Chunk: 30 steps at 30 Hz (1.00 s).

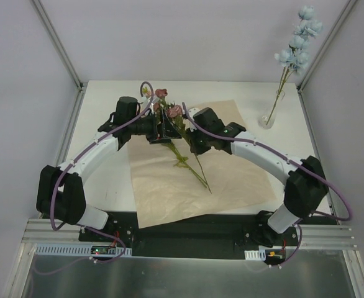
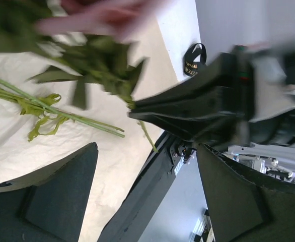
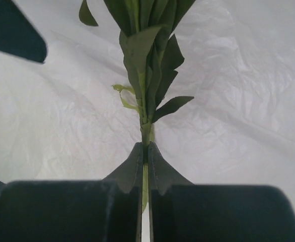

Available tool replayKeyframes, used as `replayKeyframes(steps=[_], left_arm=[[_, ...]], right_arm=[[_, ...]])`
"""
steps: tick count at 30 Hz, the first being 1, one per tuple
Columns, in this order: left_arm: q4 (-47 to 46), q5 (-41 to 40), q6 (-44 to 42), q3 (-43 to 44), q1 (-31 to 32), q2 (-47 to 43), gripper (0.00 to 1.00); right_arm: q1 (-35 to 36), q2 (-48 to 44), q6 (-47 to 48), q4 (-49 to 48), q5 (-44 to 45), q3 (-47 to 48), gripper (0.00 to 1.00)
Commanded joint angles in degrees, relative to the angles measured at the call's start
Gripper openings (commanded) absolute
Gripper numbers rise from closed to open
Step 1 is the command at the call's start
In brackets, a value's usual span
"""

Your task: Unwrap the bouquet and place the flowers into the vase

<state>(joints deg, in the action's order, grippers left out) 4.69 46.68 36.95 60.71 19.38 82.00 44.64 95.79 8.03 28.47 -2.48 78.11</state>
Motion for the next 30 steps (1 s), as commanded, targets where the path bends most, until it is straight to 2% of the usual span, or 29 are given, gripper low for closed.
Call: replayKeyframes(steps=[1,6,11,14,18,20,22,28,30], left_arm=[[-4.3,2.3,2.8,-1.6,-0.6,0.5,0.78],[-9.3,5.4,5.1,-2.9,0.0,1.4,0.77],[-12.6,9.7,7.1,-2.6,2.4,3.3,0.74],[-14.6,10.7,8.2,-3.4,3.8,3.8,0.66],[-15.3,10.9,8.4,-3.7,4.7,4.0,0.47],[-15.4,11.1,8.4,-3.7,4.8,4.2,0.40],[-15.4,11.1,8.4,-3.6,4.9,4.4,0.37],[-15.4,11.8,8.3,-3.4,5.3,5.0,0.37],[-15.4,11.9,8.0,-3.2,5.5,4.8,0.33]], right_arm=[[0.0,-10.4,-7.9,-8.4,0.2,-5.6,0.01],[0.9,-15.6,-14.5,-14.3,-1.5,-12.3,0.01],[2.8,-18.8,-18.5,-20.6,1.5,-17.0,0.01],[3.4,-19.9,-20.7,-22.5,4.5,-18.5,0.01],[4.7,-21.8,-22.7,-24.9,7.3,-20.4,0.01],[5.5,-22.4,-23.7,-26.0,8.5,-21.2,0.01],[6.6,-22.8,-23.8,-26.5,9.6,-21.3,0.01],[9.1,-23.1,-24.2,-27.1,11.4,-21.5,0.01],[9.8,-23.2,-24.8,-27.4,11.7,-22.1,0.01]])
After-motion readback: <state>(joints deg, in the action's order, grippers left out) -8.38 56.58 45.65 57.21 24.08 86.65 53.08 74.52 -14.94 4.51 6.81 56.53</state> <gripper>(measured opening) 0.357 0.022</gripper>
